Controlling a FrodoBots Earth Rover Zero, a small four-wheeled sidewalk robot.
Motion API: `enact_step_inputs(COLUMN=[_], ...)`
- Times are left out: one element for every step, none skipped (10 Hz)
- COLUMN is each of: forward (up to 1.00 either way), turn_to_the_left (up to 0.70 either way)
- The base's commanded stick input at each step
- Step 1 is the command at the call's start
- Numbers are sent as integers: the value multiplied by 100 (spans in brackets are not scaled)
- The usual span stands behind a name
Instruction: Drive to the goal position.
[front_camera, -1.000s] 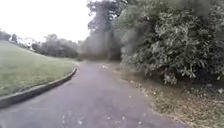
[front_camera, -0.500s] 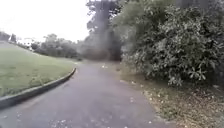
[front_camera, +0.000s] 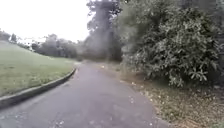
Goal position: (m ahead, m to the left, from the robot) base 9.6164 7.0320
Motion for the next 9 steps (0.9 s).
enact_step_inputs(forward=[70, 70, 70, 70, 70, 70, 70, 70, 70], turn_to_the_left=[0, 0, 0, 0, 0, 0, 0, 0, 0])
